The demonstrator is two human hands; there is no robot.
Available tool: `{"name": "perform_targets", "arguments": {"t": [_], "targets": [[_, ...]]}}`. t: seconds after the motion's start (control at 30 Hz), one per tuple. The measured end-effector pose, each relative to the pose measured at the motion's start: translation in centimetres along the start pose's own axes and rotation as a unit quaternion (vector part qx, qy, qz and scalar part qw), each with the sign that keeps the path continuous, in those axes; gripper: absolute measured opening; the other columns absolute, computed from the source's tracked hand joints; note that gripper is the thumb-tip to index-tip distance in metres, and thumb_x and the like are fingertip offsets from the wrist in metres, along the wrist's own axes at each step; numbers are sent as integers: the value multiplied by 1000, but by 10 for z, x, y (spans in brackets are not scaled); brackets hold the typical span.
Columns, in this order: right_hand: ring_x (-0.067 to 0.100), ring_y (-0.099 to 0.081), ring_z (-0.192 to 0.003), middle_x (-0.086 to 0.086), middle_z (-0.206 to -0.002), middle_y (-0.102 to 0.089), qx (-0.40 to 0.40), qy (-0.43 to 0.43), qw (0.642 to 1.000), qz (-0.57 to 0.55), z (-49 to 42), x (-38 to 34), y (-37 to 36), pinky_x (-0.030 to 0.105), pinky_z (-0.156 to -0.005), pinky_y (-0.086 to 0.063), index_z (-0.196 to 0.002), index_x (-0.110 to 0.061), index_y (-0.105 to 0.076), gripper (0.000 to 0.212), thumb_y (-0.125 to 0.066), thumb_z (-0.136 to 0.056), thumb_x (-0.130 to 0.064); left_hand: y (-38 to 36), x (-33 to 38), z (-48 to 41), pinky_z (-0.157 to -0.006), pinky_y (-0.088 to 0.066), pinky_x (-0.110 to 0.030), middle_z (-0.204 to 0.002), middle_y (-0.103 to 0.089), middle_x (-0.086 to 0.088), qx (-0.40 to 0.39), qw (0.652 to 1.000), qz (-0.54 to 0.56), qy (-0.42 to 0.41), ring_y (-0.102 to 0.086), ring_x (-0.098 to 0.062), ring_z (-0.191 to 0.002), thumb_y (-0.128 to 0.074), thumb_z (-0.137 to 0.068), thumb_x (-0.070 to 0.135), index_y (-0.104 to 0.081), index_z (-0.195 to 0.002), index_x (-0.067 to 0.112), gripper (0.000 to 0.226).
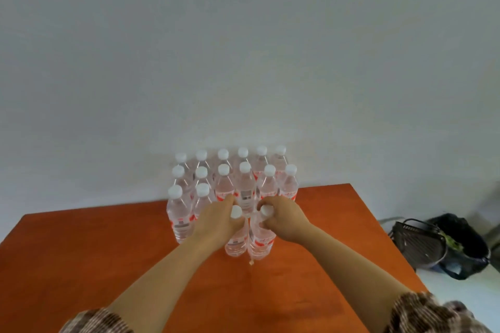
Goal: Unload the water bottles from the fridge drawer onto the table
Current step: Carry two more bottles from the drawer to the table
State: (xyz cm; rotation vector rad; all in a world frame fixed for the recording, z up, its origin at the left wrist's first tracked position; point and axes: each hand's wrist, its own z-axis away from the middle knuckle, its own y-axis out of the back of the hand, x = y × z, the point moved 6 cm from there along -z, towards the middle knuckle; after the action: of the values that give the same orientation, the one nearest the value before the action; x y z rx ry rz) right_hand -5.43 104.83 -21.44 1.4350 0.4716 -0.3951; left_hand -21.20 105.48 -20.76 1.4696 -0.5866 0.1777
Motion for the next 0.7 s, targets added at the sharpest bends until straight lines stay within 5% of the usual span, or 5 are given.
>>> {"name": "perform_targets", "arguments": {"t": [0.17, 0.33, 0.7], "targets": [[24, -63, -100, 1, -110, -69, 2, -20, 1000, 13, -42, -3, -10, 37, -83, -52, -109, -20, -65, 32, -66, -78, -12, 2, -9, -40, -63, -36, -27, -94, -62, 0, 8, 1000, -17, -19, -55, -18, -81, -56, -90, 31, -47, -115, 18, 29], [24, -63, -100, 1, -111, -69, 7, -28, 999, 16, -75, -1, -17, 37, -82, -51, -110, -22, -64, 32, -64, -79, -13, 1, -21, -73, -50, -30, -23, -82, -58, 2, 0, 1000, -3, -18, -52, -15, -69, -57, -88, 24, -47, -102, 17, 18], [21, -58, -87, -2, -94, -62, -26, -15, 997, 66, -104, -8, -21, 29, -68, -43, -110, -20, -58, 26, -63, -85, -21, -1, -29, -95, -65, -41, -27, -95, -63, -4, -12, 997, -67, -35, -62, -21, -85, -56, -93, 26, -45, -115, 12, 28]]}}
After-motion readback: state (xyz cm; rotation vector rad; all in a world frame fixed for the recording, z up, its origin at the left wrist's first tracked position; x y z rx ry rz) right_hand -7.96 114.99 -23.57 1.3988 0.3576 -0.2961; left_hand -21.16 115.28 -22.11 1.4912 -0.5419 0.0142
